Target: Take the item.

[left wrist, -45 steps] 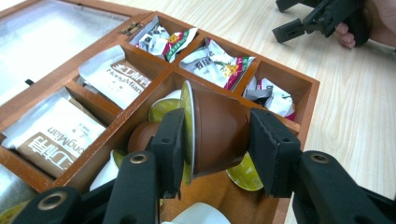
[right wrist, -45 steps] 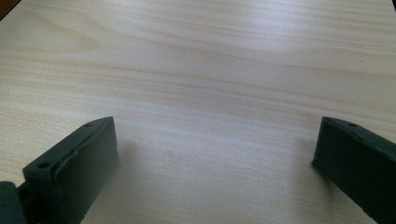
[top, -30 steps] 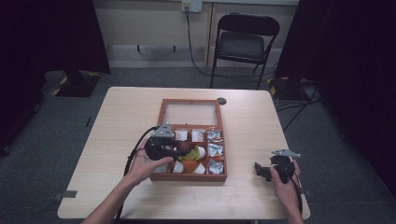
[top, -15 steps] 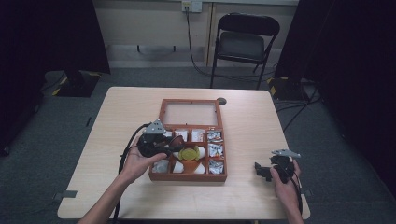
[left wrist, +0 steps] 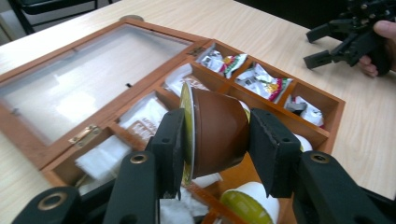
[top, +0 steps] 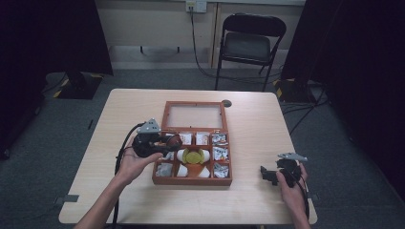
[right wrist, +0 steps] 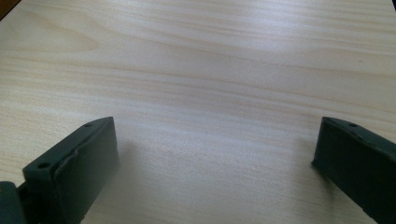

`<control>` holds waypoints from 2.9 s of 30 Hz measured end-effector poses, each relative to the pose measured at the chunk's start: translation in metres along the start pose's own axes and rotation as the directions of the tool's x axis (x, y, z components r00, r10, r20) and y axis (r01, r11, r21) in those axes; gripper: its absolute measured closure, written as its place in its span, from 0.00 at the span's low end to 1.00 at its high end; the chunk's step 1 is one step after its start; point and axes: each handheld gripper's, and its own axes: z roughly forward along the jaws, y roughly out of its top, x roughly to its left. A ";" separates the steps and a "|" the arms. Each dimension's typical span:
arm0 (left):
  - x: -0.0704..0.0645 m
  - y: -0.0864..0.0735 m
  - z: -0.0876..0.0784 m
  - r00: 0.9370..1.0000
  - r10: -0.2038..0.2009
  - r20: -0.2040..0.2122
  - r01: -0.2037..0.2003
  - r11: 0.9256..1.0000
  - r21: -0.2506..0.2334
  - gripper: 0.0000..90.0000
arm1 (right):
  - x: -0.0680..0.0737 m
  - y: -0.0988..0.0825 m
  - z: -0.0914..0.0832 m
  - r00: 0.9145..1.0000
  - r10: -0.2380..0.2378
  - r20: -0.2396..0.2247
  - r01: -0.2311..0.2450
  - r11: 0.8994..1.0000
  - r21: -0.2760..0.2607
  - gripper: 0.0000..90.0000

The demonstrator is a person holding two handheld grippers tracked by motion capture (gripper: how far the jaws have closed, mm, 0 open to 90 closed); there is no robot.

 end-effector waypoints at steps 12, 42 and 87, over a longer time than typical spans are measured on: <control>0.011 -0.003 -0.011 0.999 -0.031 -0.025 0.030 0.999 -0.023 0.64 | 0.000 0.000 0.000 1.000 0.000 0.000 0.000 1.000 0.000 0.00; 0.047 -0.014 -0.060 0.981 -0.114 -0.158 0.098 0.990 -0.102 0.63 | 0.000 0.000 0.000 1.000 0.000 0.000 0.000 1.000 0.000 0.00; 0.099 -0.086 -0.012 0.947 -0.210 -0.241 0.240 0.965 0.102 0.63 | 0.000 0.000 0.000 1.000 0.000 0.000 0.000 1.000 0.000 0.00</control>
